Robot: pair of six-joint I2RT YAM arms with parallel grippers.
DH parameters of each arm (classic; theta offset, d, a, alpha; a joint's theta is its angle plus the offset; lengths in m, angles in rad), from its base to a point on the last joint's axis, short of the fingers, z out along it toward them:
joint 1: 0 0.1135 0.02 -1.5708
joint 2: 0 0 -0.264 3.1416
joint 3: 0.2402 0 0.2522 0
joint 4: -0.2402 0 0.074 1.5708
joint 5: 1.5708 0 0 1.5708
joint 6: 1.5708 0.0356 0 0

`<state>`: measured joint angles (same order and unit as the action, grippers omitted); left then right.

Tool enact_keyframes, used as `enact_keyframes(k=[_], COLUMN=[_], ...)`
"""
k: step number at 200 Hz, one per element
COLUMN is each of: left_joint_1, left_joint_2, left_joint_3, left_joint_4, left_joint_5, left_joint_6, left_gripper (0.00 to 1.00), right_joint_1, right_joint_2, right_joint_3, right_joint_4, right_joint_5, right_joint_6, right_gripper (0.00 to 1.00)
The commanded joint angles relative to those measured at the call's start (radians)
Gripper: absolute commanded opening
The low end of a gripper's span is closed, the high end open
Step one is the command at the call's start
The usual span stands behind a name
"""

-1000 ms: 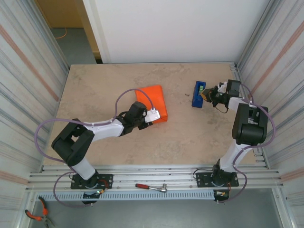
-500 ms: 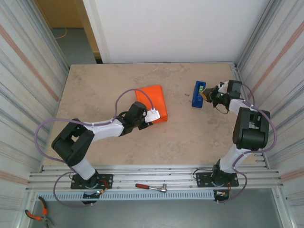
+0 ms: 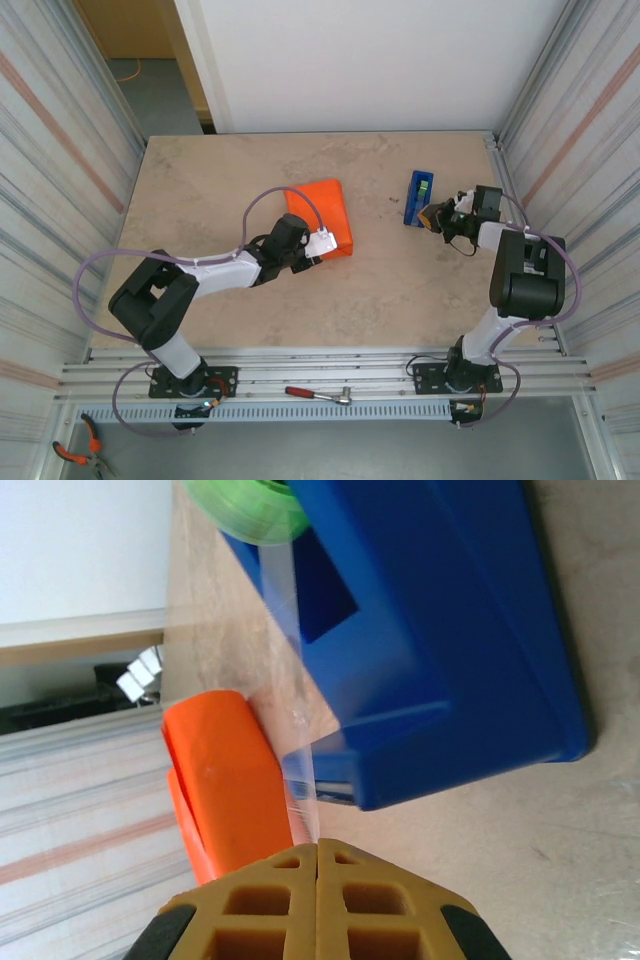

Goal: Wrap the gift box in paper
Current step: Tear off the tape with the cutter.

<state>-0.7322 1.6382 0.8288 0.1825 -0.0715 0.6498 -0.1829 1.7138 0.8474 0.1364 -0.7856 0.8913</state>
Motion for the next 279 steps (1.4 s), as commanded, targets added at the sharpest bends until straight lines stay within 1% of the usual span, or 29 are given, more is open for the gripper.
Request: enact_keyframes(k=[1, 54, 104, 130, 152, 168, 184, 222, 279], left_joint_1=[0.007, 0.007, 0.006, 0.005, 0.006, 0.005, 0.005, 0.003, 0.004], left_joint_2=[-0.007, -0.006, -0.005, -0.003, -0.003, -0.004, -0.005, -0.004, -0.006], left_joint_3=[0.01, 0.013, 0.013, 0.013, 0.013, 0.013, 0.013, 0.013, 0.009], left_joint_4=[-0.052, -0.052, -0.053, -0.053, -0.053, -0.054, -0.053, -0.052, -0.05], left_joint_5=[0.014, 0.014, 0.012, 0.012, 0.012, 0.013, 0.013, 0.013, 0.015], left_joint_6=[-0.018, -0.017, -0.016, -0.016, -0.015, -0.015, -0.016, -0.016, -0.014], left_gripper=[0.54, 0.54, 0.54, 0.54, 0.54, 0.54, 0.54, 0.54, 0.54], right_joint_1=[0.008, -0.003, 0.009, 0.023, 0.03, 0.029, 0.027, 0.028, 0.036], right_joint_2=[-0.023, 0.013, 0.094, 0.146, 0.18, 0.173, 0.139, 0.039, 0.021], right_joint_3=[-0.035, -0.062, -0.053, -0.052, -0.063, -0.076, -0.084, -0.102, -0.143], right_joint_4=[0.003, 0.03, 0.062, 0.109, 0.187, 0.232, 0.232, 0.162, 0.18], right_joint_5=[-0.022, -0.01, 0.001, 0.002, -0.014, -0.028, -0.033, -0.022, -0.035], right_joint_6=[0.017, 0.011, 0.021, 0.053, 0.111, 0.145, 0.146, 0.123, 0.112], right_gripper=[0.0, 0.0, 0.0, 0.0, 0.0, 0.0, 0.0, 0.0, 0.0])
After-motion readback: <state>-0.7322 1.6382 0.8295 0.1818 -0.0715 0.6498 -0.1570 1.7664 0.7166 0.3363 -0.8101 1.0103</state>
